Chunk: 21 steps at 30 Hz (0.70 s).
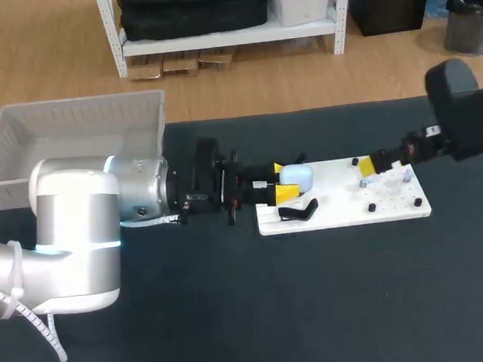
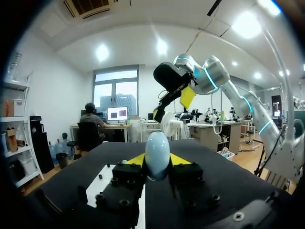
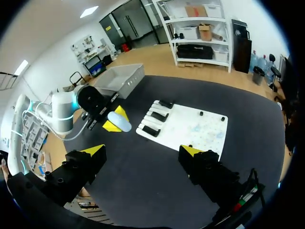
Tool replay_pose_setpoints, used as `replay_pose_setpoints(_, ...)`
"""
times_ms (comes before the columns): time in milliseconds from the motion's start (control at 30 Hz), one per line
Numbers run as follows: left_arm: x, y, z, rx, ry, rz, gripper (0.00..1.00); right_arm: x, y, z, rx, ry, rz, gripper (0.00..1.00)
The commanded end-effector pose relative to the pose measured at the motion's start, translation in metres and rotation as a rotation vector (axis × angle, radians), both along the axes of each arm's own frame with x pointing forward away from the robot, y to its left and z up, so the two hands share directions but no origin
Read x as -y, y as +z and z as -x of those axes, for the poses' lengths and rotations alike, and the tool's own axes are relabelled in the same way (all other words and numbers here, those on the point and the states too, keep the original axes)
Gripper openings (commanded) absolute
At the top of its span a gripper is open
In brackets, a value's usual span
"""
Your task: Pick up each earbud case from the left stands, insert the matching earbuds, close the lid, and place the case in the box.
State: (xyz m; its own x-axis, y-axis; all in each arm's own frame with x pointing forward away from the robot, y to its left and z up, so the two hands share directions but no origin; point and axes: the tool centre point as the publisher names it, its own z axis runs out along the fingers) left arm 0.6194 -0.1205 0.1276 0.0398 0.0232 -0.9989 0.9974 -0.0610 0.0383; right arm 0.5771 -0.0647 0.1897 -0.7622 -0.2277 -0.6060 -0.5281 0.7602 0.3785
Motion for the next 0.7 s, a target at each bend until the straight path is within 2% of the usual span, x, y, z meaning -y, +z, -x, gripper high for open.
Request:
replay_pose_setpoints(33,0.0,0.0,0.002,0.002,0.008,0.002,0.0,-0.011,-0.001,0.014,0.016,-0.045,0.072,1.0)
replay_pose_setpoints(467,0.0,0.0,0.002,0.002,0.008,0.002,0.0,-0.054,-0.013,0.021,0.047,-0.041,0.102,1.0)
replay_pose_setpoints(700,0.0,0.0,0.002,0.002,0.008,0.002,0.0,-0.072,-0.021,0.016,0.024,-0.03,0.099,1.0)
